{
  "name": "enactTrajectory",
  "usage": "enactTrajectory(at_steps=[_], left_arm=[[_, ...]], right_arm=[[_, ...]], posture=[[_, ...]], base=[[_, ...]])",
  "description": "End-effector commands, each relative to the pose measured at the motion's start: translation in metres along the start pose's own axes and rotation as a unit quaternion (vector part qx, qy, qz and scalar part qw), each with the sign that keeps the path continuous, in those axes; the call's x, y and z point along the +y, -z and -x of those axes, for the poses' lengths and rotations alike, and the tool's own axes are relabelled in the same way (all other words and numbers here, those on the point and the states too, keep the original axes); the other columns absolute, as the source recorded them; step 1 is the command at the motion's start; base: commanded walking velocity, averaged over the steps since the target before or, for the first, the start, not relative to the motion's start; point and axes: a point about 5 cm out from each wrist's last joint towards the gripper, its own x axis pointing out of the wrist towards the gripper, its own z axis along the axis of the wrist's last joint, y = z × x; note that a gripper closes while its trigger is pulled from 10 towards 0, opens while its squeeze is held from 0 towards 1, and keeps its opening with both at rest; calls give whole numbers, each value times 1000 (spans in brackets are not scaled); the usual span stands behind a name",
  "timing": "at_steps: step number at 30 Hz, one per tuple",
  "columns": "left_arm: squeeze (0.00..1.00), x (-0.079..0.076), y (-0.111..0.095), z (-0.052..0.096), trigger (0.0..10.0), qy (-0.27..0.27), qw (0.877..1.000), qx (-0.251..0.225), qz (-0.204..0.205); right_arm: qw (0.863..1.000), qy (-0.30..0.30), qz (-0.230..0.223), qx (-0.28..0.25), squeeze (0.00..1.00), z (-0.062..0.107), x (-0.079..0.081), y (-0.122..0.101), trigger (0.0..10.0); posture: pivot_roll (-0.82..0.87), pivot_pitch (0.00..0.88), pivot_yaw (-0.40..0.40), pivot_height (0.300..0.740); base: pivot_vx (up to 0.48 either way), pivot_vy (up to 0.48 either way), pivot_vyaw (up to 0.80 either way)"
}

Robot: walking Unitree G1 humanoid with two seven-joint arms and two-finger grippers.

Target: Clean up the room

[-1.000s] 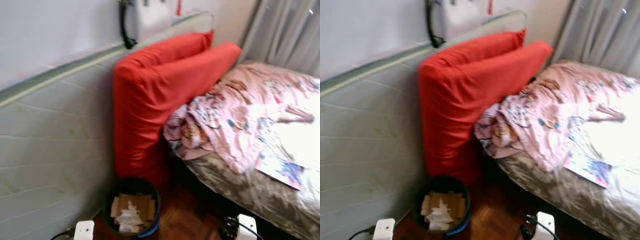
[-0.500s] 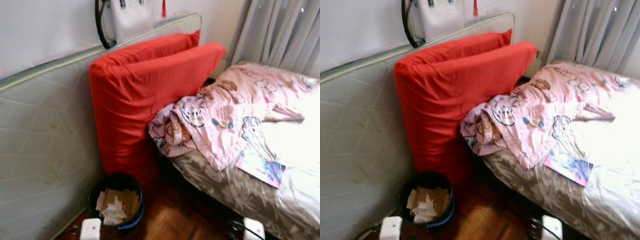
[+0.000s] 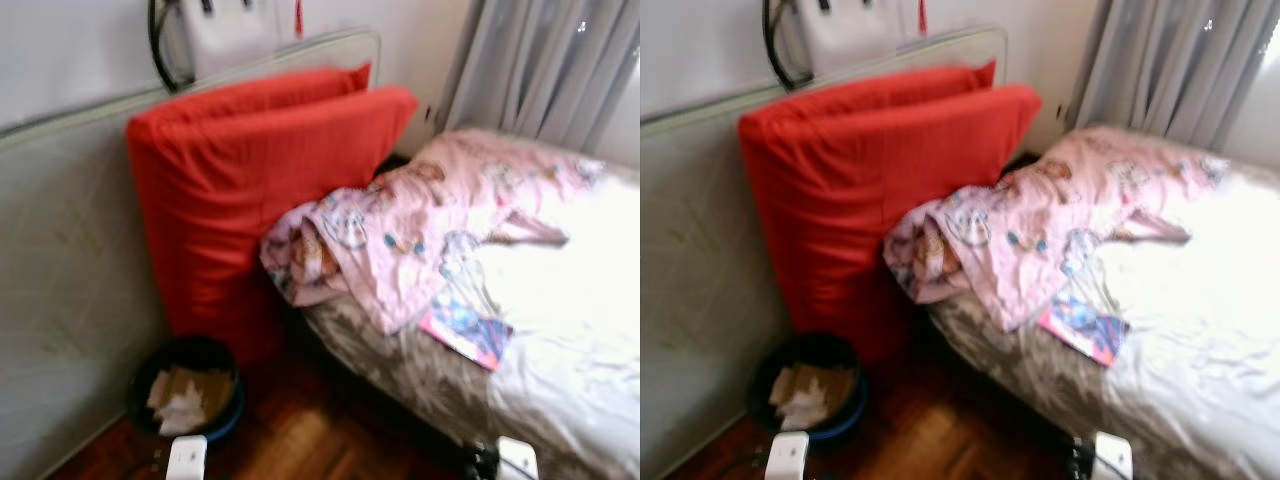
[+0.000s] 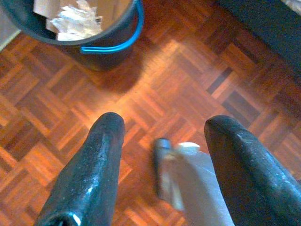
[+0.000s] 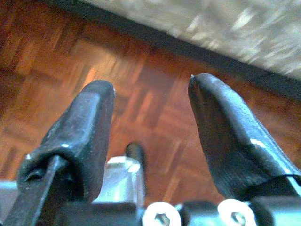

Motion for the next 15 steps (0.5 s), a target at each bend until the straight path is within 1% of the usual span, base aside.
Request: enactTrajectory(at_steps=[1, 2, 15], left_arm=[[0, 10, 7, 3, 10000, -13, 1000, 13, -2], [0, 10, 7, 3, 10000, -13, 1000, 13, -1], [0, 11, 13, 5, 10000, -18, 1000, 22, 7]], right_arm=[[1000, -7, -7, 5, 0, -1, 8, 2, 10000], [1000, -7, -8, 6, 0, -1, 8, 2, 10000], [1000, -5, -14, 6, 0, -1, 7, 2, 10000]], posture=[[81, 0, -34, 738], [81, 0, -34, 738], [83, 11, -37, 738]], base=[[0, -379, 0], [0, -379, 0], [0, -378, -717]])
